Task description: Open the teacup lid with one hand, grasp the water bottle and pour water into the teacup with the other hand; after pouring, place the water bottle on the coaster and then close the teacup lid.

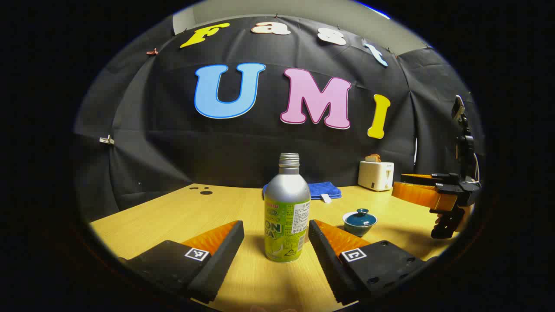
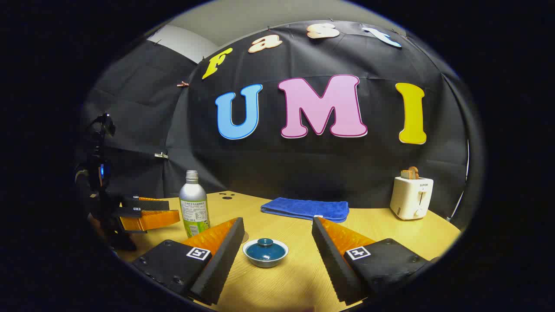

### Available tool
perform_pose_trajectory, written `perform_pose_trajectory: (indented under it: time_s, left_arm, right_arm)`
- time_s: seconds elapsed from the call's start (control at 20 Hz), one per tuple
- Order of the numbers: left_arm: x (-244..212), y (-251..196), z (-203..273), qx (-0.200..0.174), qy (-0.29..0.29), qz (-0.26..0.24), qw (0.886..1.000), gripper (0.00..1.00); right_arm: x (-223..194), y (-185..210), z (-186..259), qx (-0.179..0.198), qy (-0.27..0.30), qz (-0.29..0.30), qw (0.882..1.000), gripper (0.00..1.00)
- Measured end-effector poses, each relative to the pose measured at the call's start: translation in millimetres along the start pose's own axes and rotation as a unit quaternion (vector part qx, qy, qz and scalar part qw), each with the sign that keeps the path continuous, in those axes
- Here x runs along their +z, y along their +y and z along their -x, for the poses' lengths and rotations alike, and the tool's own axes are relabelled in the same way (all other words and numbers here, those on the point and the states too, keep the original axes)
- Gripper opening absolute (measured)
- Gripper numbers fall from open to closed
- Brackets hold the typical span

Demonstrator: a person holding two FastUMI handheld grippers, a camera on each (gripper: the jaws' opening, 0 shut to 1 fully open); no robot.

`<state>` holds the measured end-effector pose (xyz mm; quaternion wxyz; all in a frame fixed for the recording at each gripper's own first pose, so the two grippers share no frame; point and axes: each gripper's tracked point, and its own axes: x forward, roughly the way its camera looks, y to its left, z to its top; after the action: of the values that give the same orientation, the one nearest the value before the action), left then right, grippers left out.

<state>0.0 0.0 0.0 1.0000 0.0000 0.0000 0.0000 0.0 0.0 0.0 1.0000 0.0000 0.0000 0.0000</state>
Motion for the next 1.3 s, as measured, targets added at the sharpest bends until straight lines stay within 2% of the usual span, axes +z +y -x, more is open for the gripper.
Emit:
perform_pose_trajectory:
  time_s: [0.85,1.1,1.3]
  left_arm:
    - [-2,-3,5,0.009,0.013,-0.008,1.000,0.95]
    - [0,-5,5,0.008,0.010,-0.012,1.000,0.95]
    - [-1,-8,1,0.002,0.010,-0.007,1.000,0.95]
  right_arm:
    - [6,5,-1,0.008,0.007,-0.008,1.000,0.97]
    - [-15,16,-24,0.023,0.058,0.004,0.998,0.97]
    - [-42,20,-43,0.022,0.105,0.025,0.994,0.95]
